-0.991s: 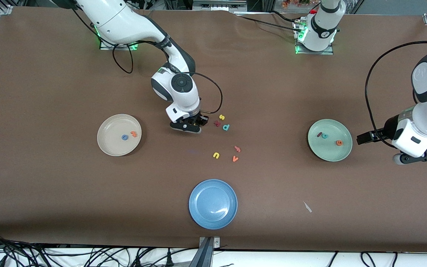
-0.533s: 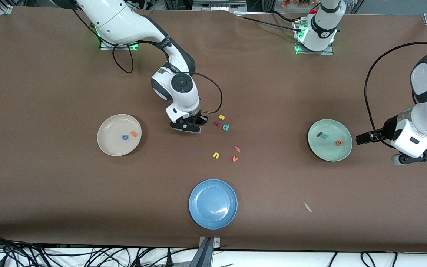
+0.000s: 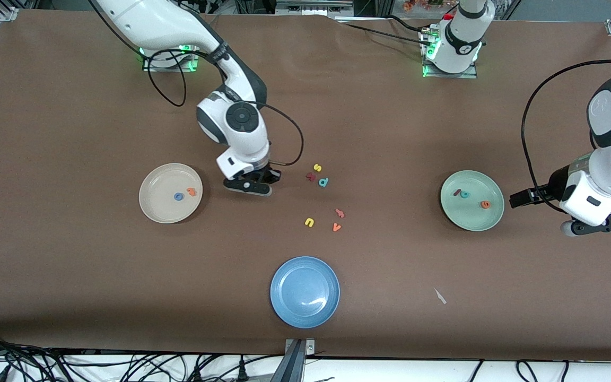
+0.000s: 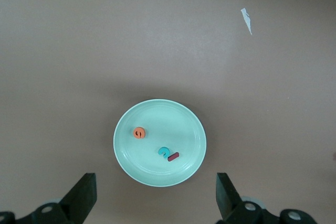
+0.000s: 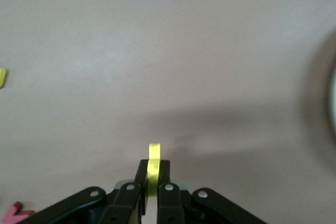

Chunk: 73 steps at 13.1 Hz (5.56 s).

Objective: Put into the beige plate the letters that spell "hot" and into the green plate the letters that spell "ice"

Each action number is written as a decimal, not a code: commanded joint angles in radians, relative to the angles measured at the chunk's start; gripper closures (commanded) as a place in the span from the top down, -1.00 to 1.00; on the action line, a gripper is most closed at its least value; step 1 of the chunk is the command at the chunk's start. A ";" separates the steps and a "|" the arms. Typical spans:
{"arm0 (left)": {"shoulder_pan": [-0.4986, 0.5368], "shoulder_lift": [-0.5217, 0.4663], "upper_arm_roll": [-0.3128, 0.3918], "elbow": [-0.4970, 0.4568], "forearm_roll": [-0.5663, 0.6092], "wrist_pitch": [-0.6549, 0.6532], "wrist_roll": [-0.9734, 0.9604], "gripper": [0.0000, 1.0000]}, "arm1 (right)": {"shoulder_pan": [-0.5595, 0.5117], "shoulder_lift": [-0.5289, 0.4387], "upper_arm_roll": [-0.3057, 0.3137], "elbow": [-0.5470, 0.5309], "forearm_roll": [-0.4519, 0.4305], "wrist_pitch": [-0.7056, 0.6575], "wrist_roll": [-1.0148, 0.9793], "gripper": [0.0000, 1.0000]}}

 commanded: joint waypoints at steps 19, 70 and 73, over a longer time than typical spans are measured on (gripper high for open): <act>-0.006 0.005 0.009 -0.006 -0.005 0.050 0.025 0.99 | -0.423 -0.341 -0.030 -0.393 0.224 -0.056 -0.982 -0.79; -0.010 -0.021 0.006 0.007 -0.005 0.076 0.033 0.98 | -0.273 -0.510 -0.300 0.202 0.338 -0.811 -0.930 1.00; -0.010 -0.021 0.006 0.007 -0.005 0.076 0.033 0.98 | -0.270 -0.499 -0.305 0.215 0.331 -0.806 -0.933 1.00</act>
